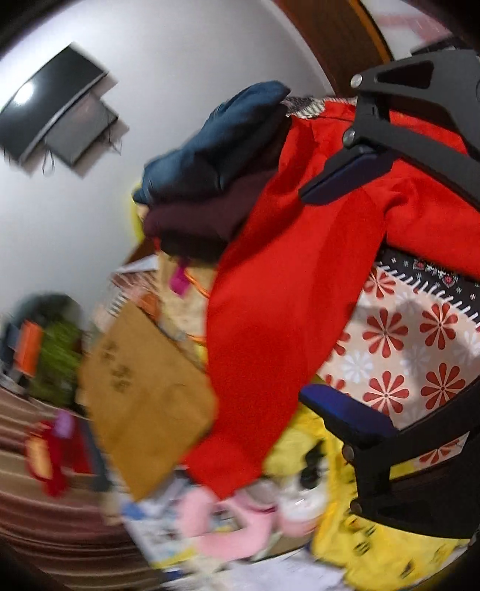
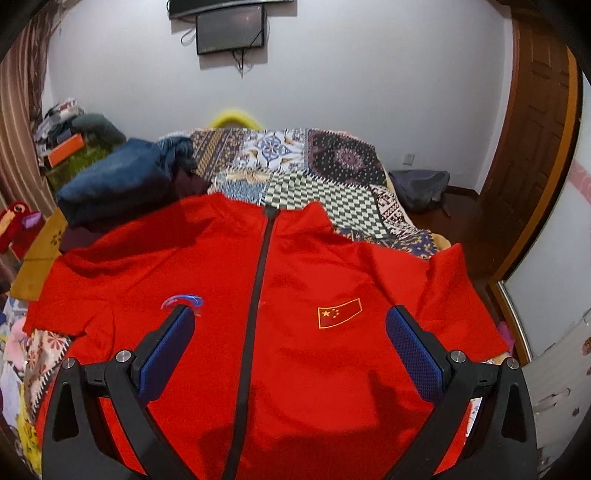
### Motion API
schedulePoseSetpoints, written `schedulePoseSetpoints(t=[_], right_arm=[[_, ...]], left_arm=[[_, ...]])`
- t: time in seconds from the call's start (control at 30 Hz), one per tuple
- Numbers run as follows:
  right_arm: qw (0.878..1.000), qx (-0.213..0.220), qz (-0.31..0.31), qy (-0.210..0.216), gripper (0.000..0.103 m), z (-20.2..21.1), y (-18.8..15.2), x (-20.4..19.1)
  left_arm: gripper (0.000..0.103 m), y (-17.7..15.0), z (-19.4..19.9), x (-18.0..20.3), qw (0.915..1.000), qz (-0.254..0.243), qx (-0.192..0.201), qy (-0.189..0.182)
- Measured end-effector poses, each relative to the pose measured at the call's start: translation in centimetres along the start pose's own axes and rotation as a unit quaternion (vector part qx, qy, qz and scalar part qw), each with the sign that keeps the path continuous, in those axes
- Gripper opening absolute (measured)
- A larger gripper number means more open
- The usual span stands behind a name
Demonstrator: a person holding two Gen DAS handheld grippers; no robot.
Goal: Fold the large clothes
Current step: 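Grasp the red jacket's sleeve with the left gripper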
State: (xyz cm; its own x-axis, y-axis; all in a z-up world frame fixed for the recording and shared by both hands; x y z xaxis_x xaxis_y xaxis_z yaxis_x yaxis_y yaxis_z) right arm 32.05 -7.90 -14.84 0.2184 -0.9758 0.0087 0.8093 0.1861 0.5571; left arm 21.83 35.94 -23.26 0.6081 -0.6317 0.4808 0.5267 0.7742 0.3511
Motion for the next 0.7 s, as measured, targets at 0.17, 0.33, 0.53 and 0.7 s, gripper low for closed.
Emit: schedulePoseSetpoints(t=[0.17, 0.33, 0.53, 0.7], right_arm=[[1.000, -0.015, 0.009, -0.006, 0.103, -1.3, 0.3, -0.5], [1.000, -0.019, 0.017, -0.015, 0.103, -1.6, 0.4, -0.7], [1.000, -0.021, 0.011, -0.002, 0.103, -1.7, 0.7, -0.7], [1.000, -0.008, 0.019, -0.012, 0.103, -0.9, 0.9, -0.7]], left_arm=[[0.090, -0.7, -4.1, -4.4, 0.9916, 0.101, -0.062, -0.052], [0.081, -1.2, -6.6, -5.7, 0.9814, 0.147, -0.092, -0.082], [0.059, 1.4, -8.8, -7.0, 0.9903, 0.126, -0.057, 0.006], [0.018, 2.5, -8.1, -6.7, 0.9932, 0.096, -0.027, 0.059]])
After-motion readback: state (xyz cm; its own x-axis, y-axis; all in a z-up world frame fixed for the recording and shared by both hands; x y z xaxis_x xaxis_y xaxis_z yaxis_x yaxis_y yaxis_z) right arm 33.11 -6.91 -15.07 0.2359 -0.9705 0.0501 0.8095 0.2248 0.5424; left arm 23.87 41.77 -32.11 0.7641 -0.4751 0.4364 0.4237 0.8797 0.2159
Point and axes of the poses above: each gripper's, at about its wrist camera, not at the fingertips, and z roughly against the way its jaws point, x to its right, y to its top, the point moved 9 cm from there along -z, roughly the way its jaws point, and after that the axes turned 11 degrees about -x, right-handed, at the moved point
